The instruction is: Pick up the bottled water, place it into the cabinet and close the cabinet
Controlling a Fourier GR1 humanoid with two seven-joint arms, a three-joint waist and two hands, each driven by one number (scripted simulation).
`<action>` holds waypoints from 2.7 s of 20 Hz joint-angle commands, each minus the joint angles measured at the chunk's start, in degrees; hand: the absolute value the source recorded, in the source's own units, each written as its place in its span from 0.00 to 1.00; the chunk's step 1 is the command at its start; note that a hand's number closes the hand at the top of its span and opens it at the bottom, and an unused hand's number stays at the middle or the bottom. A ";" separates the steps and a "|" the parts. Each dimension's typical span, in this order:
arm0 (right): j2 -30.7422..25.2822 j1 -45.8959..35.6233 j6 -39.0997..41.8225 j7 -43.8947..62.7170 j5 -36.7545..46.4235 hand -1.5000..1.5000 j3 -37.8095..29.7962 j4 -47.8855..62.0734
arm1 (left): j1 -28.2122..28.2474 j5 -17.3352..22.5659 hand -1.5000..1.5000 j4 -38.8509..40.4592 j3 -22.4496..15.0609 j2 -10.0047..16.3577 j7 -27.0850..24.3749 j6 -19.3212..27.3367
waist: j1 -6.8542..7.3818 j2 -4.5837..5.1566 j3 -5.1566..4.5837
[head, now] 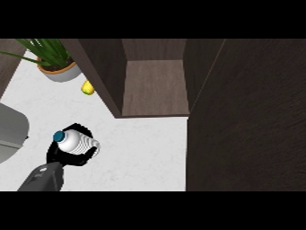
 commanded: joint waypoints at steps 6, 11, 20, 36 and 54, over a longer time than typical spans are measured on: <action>0.31 4.44 0.50 -0.32 -2.87 0.00 -0.25 -4.94 | 8.70 3.61 1.00 -7.84 0.93 -10.96 -14.31 8.41 | 1.23 -0.60 0.17; 0.52 4.59 0.19 1.96 -2.28 0.00 0.59 -6.69 | 5.47 9.49 1.00 -10.52 -4.11 -11.12 -9.19 8.64 | 0.85 -0.58 0.15; 1.76 0.42 -0.92 3.42 -1.38 0.00 1.48 -4.55 | 3.99 22.71 1.00 -24.65 -20.35 -11.23 3.03 20.89 | 1.31 -0.66 0.19; 2.13 -2.07 0.10 3.43 -3.22 0.00 -1.08 -1.60 | -13.05 26.04 1.00 -38.12 -41.49 -11.24 20.79 57.09 | 0.18 -0.27 0.16; 1.81 -8.00 2.32 2.84 -6.74 0.00 -7.02 1.08 | -35.04 26.33 1.00 -2.41 -36.77 -9.52 20.70 60.88 | -2.03 0.93 0.13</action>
